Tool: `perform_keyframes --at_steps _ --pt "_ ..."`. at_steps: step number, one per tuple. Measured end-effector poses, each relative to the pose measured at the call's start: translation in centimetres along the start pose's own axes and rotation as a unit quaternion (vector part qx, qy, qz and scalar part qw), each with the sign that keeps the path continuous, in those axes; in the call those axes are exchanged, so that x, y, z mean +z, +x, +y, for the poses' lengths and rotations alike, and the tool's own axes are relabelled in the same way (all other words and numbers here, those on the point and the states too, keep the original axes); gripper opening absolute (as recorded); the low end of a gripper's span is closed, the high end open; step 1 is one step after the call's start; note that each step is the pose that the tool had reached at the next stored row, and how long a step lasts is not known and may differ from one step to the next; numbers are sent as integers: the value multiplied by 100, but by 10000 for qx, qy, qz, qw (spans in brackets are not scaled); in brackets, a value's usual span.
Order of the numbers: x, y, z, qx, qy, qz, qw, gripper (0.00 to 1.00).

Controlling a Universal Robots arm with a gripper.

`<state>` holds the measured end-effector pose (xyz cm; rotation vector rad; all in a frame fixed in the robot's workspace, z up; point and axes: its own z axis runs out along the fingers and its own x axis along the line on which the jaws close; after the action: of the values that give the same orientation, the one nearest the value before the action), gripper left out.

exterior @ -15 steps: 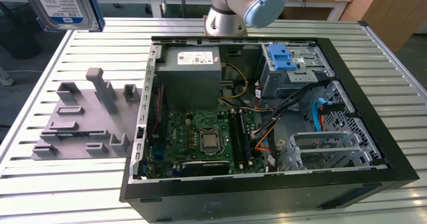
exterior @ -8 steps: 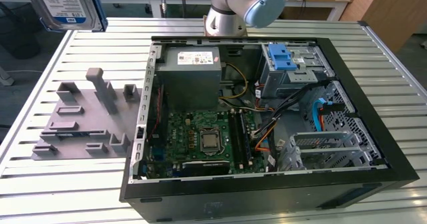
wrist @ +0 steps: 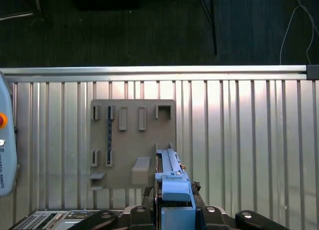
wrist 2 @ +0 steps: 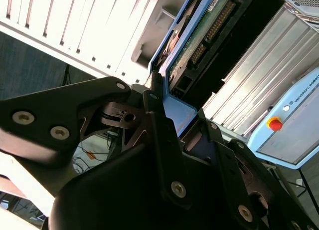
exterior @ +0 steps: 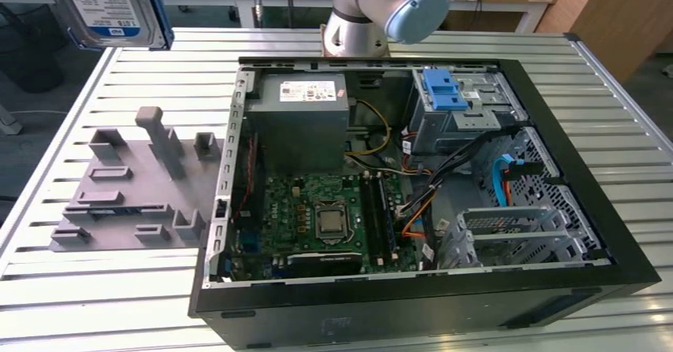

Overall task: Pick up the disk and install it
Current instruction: 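Pick up the disk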

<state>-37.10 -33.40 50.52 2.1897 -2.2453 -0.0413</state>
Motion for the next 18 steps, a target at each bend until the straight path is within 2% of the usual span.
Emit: perform_keyframes --at_steps 11,15,18 --pt "-2 2 -121 0 0 0 10000 36" --pt "0 85 -128 0 0 -1 10000 36" --pt "3 198 -131 0 -1 -1 10000 36"
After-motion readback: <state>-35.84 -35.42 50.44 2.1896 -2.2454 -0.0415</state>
